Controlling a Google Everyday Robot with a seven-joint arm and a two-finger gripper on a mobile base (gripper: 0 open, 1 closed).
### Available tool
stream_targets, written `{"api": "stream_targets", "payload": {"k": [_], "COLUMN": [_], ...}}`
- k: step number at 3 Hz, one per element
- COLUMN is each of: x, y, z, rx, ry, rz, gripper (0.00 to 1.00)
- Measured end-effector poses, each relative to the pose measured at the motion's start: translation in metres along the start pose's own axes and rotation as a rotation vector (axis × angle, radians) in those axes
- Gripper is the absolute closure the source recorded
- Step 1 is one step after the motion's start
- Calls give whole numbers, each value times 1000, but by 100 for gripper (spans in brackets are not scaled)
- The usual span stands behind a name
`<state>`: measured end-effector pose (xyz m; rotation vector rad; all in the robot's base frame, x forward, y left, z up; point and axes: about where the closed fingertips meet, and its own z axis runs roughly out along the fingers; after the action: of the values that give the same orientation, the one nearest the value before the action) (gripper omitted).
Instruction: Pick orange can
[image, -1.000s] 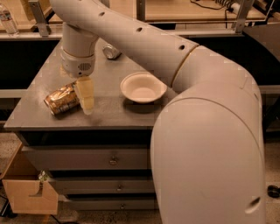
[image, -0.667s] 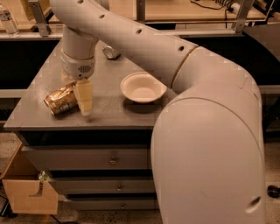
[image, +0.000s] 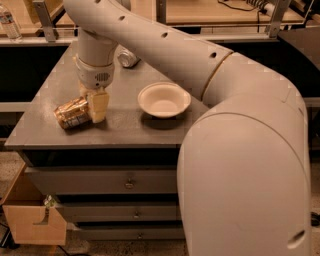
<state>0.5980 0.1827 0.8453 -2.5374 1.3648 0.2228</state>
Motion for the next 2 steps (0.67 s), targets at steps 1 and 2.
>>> {"api": "stream_targets", "payload": {"k": [1, 2], "x": [15, 37], "y": [-8, -18], "z": [-20, -49], "rx": [47, 109], "ry": [48, 71], "rz": [4, 21], "gripper": [87, 100]}}
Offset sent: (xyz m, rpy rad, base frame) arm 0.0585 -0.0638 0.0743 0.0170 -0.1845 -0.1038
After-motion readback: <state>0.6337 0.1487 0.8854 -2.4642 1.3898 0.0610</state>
